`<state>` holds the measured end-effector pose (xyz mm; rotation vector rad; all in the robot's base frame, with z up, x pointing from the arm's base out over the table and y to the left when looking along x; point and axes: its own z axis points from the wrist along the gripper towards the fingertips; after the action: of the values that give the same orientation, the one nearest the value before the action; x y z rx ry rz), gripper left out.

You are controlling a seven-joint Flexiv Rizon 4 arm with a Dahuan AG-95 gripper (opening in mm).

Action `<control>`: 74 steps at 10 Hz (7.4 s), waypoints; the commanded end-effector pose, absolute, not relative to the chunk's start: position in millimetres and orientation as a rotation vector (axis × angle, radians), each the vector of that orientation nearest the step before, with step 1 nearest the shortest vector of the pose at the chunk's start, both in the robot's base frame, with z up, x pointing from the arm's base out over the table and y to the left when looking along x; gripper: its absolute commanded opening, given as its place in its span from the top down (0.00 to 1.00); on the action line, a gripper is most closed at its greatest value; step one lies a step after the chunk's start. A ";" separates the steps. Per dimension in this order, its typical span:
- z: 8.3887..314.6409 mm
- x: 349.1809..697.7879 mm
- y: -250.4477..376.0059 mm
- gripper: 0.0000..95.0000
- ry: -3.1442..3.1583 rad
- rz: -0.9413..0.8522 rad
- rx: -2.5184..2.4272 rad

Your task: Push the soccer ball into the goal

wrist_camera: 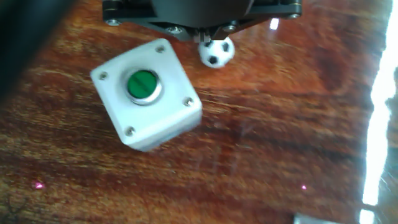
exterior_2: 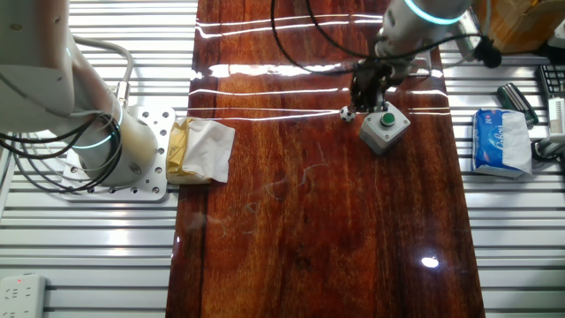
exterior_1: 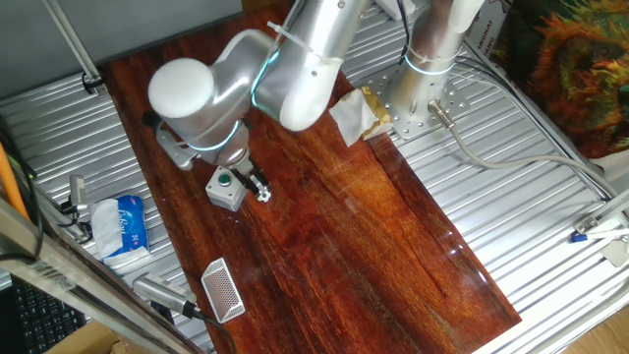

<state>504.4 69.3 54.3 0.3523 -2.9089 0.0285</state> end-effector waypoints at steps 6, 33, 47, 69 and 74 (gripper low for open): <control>21.3 497.2 60.1 1.00 -2.964 0.054 0.412; 53.5 443.6 17.3 1.00 -2.864 0.090 0.438; 56.1 416.4 20.5 1.00 -2.854 0.025 0.576; 67.0 408.1 24.9 1.00 -2.907 0.011 0.400; 47.6 423.3 17.7 1.00 -2.971 0.110 0.403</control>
<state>422.0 17.8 47.7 0.4172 -2.9741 0.1154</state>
